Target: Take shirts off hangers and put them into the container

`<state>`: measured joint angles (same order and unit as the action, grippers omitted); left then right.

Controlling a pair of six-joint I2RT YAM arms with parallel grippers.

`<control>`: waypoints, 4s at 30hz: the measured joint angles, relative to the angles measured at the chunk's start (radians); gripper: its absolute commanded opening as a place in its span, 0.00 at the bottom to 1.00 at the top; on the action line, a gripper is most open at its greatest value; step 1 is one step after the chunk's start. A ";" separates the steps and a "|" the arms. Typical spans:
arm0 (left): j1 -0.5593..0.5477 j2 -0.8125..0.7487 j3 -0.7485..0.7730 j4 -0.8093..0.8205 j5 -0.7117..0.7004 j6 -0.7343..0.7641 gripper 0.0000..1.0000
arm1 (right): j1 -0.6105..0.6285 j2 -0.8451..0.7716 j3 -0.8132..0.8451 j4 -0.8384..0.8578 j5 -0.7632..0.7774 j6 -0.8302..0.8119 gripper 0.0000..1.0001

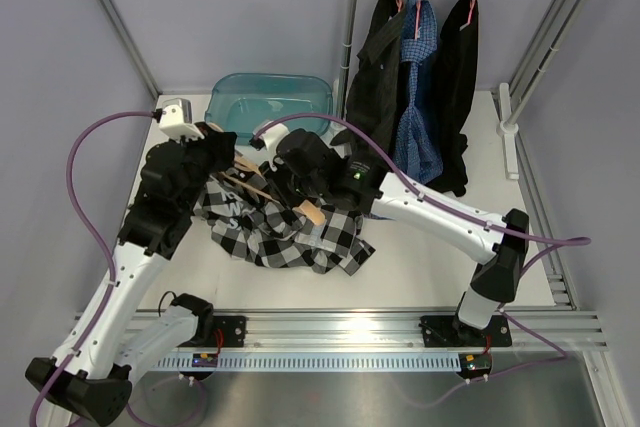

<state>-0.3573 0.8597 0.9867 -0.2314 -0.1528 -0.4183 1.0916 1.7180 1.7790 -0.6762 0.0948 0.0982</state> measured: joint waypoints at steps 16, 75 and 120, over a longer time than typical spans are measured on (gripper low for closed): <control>-0.001 -0.068 0.015 -0.002 0.001 0.045 0.99 | 0.002 -0.257 -0.287 0.053 0.070 0.034 0.00; 0.005 -0.216 -0.062 -0.067 -0.274 0.166 0.99 | -0.710 -0.778 -0.301 -0.069 0.502 -0.127 0.00; 0.005 -0.190 -0.073 -0.067 -0.301 0.213 0.99 | -1.315 -0.015 0.296 0.002 -0.168 -0.112 0.07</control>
<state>-0.3519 0.6697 0.9134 -0.2981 -0.4541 -0.2054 -0.2230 1.7031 2.0747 -0.6739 -0.0734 -0.0139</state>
